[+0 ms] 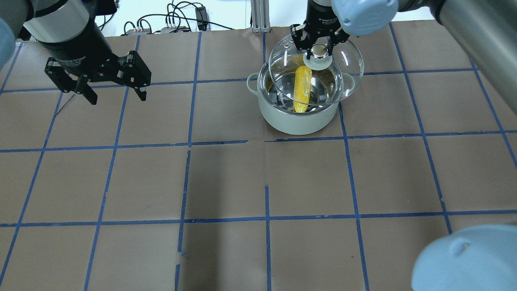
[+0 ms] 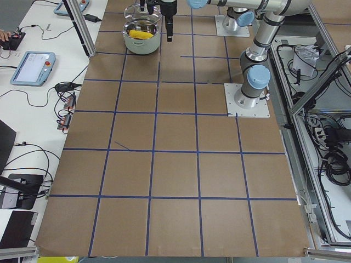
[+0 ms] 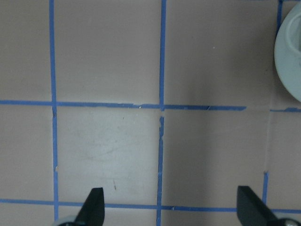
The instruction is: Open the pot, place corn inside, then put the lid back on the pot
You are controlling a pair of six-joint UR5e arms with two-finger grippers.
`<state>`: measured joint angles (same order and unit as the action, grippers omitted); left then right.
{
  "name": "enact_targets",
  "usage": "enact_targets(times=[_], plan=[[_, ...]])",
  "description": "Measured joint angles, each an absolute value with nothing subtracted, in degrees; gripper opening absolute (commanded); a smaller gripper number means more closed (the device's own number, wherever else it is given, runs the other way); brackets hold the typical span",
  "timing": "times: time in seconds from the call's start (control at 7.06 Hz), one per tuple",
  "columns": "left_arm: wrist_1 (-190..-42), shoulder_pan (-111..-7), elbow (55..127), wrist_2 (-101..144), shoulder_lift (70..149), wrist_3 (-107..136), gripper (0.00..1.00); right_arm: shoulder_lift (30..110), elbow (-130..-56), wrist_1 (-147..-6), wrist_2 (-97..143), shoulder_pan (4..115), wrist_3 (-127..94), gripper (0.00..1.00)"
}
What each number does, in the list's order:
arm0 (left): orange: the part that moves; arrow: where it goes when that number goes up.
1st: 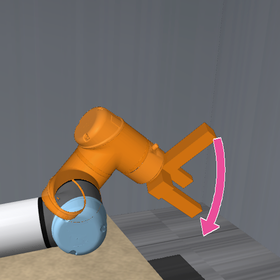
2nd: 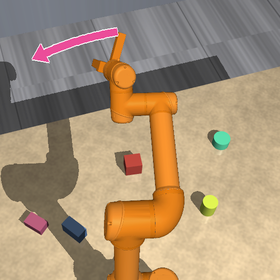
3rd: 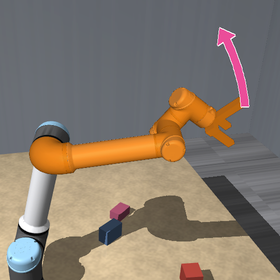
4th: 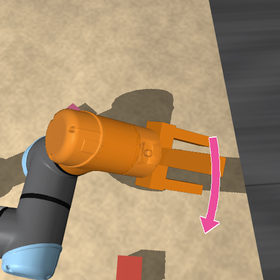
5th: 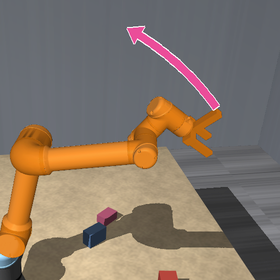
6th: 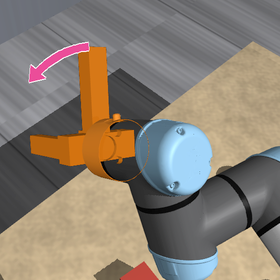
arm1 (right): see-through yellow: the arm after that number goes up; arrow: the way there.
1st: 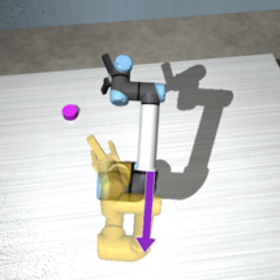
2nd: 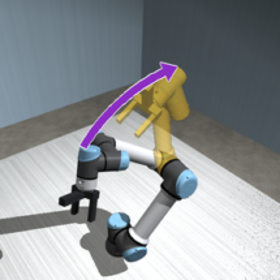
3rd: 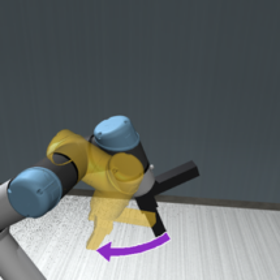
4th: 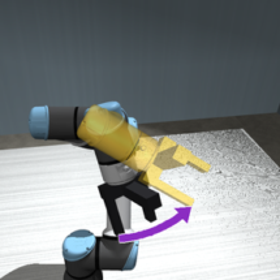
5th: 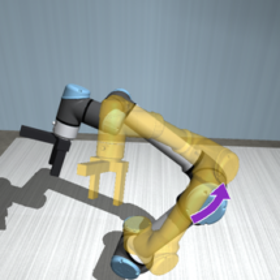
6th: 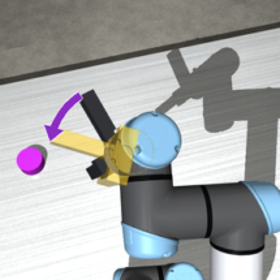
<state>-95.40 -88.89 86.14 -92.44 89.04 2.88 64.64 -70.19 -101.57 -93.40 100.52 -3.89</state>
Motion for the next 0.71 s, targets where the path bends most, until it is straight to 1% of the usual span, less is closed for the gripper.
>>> enact_targets(times=[0.28,0.71], plan=[[-92.46,-88.87,85.69,-90.97,89.16,1.09,1.00,60.44,-67.22,-101.85,-93.31,101.66,-4.32,0.27],[-96.77,-88.44,86.36,-90.95,87.84,-0.79,1.00,57.87,-65.77,-102.96,-93.27,102.12,-4.14,0.27]])
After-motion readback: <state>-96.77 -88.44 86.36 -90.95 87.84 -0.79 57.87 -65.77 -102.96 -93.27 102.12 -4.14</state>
